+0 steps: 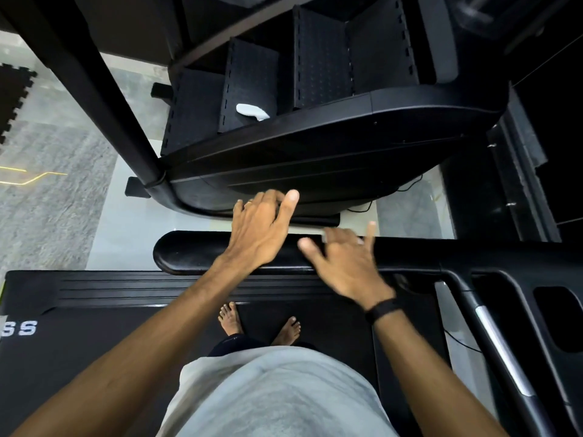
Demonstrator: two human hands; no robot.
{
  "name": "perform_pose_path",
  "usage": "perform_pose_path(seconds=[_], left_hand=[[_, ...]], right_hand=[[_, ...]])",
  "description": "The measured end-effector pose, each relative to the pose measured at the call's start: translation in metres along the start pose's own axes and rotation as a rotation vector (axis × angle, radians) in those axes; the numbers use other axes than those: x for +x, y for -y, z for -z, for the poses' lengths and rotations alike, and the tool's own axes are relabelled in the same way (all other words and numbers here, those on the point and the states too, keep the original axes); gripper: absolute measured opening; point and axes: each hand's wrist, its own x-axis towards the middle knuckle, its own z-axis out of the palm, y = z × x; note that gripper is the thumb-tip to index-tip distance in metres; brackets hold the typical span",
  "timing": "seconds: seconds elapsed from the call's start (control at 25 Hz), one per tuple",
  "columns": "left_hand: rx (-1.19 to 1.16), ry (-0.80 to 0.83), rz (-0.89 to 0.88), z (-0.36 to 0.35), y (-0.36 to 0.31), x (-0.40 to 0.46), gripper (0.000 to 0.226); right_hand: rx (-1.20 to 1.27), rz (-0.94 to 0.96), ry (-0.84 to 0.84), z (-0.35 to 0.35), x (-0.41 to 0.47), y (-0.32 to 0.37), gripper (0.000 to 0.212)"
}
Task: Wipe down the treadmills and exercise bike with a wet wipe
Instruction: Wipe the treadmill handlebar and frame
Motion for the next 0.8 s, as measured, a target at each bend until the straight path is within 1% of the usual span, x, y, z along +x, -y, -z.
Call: perform_pose_path(seconds=[0.04, 0.12, 0.2, 0.24, 0.32, 0.4, 0.48, 0.52, 0.6, 0.68, 0.8], left_hand=[[-0.022, -0.01, -0.007, -0.002, -0.003, 0.004, 0.064], [-0.037, 0.005, -0.021, -0.007, -0.005, 0.004, 0.069], [0.028, 0.071, -0.026, -0.015, 0.002, -0.001, 0.079], [0.068, 0.104, -0.033, -0.018, 0.006, -0.003, 0.081], [0.113, 0.138, -0.057, -0.02, 0.012, -0.005, 0.084], [0.146, 0.157, -0.071, -0.019, 0.012, -0.004, 0.087], [0.192, 0.178, -0.083, -0.02, 0.01, -0.003, 0.088], [0.22, 0.186, -0.085, -0.02, 0.01, -0.004, 0.088], [0.284, 0.206, -0.081, -0.019, 0.009, -0.005, 0.088], [0.347, 0.229, -0.077, -0.017, 0.008, -0.007, 0.09], [0.425, 0.243, -0.102, -0.017, 0.008, -0.008, 0.094]], right_hand=[[-0.015, 0.073, -0.013, -0.004, -0.006, 0.021, 0.118], [-0.019, 0.189, -0.05, -0.013, -0.032, 0.039, 0.104], [0.001, 0.227, -0.112, -0.024, -0.058, 0.021, 0.091], [0.013, 0.212, -0.149, -0.028, -0.066, 0.003, 0.087], [0.017, 0.093, -0.188, -0.03, -0.065, -0.04, 0.087], [0.02, -0.077, -0.146, -0.022, -0.042, -0.066, 0.099], [0.018, -0.161, -0.087, -0.011, -0.01, -0.064, 0.111], [0.016, -0.157, -0.058, -0.006, 0.001, -0.052, 0.111], [-0.005, -0.066, -0.035, -0.004, 0.006, -0.017, 0.107], [-0.03, 0.066, -0.061, -0.012, -0.014, 0.01, 0.099], [0.006, 0.174, -0.11, -0.025, -0.051, 0.001, 0.086]])
